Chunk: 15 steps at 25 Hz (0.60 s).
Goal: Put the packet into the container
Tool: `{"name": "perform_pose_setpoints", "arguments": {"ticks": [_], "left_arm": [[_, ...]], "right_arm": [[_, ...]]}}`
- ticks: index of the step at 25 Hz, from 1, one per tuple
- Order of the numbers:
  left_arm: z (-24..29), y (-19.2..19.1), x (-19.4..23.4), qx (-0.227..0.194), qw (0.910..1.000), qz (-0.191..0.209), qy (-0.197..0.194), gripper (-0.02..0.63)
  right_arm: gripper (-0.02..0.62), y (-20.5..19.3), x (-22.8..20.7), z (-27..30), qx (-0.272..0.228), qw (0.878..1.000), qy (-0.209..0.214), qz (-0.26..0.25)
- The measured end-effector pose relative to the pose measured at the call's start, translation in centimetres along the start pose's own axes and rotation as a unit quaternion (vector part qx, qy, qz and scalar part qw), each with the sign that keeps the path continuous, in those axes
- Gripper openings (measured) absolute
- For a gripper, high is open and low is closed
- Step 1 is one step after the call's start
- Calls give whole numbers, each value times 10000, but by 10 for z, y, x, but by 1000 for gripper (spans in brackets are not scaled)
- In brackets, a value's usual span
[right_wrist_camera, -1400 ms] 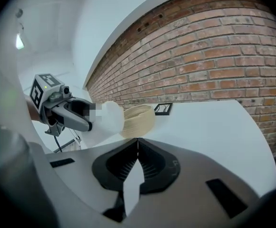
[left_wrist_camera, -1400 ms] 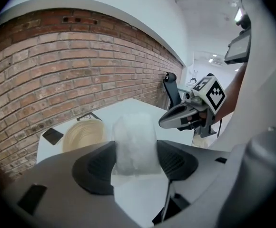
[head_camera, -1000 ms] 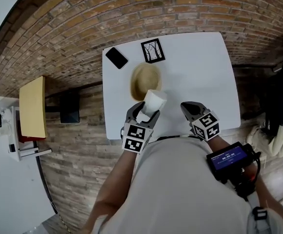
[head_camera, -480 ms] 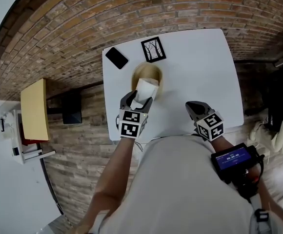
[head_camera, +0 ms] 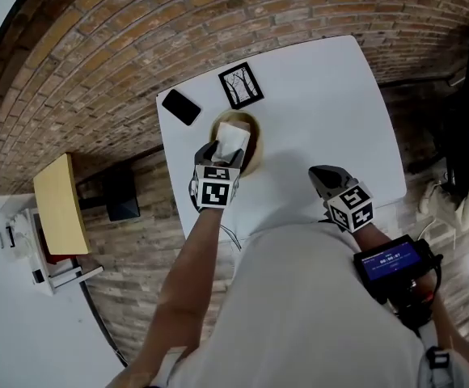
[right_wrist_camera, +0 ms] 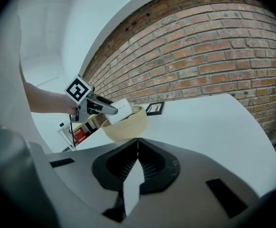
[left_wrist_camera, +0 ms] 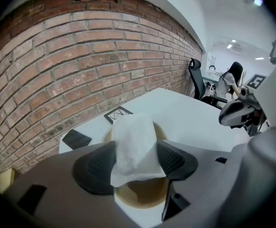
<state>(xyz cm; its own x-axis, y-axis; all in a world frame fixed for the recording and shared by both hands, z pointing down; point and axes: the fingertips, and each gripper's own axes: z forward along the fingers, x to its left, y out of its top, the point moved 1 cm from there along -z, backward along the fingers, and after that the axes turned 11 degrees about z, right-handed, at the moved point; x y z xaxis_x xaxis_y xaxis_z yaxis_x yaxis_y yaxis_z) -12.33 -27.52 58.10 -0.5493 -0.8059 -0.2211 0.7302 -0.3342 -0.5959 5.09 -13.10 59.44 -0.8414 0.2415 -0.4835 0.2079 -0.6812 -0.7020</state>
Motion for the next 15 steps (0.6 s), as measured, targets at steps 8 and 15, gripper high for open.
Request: {"name": "perform_pose_setpoints", "arguments": {"ticks": [8, 15], "left_arm": [[35, -10, -7, 404, 9987, 228, -205, 291], [52, -19, -13, 624, 9970, 351, -295, 291]], "right_arm": [[8, -2, -13, -2, -12, 9995, -215, 222], [8, -3, -12, -2, -36, 9991, -300, 302]]}}
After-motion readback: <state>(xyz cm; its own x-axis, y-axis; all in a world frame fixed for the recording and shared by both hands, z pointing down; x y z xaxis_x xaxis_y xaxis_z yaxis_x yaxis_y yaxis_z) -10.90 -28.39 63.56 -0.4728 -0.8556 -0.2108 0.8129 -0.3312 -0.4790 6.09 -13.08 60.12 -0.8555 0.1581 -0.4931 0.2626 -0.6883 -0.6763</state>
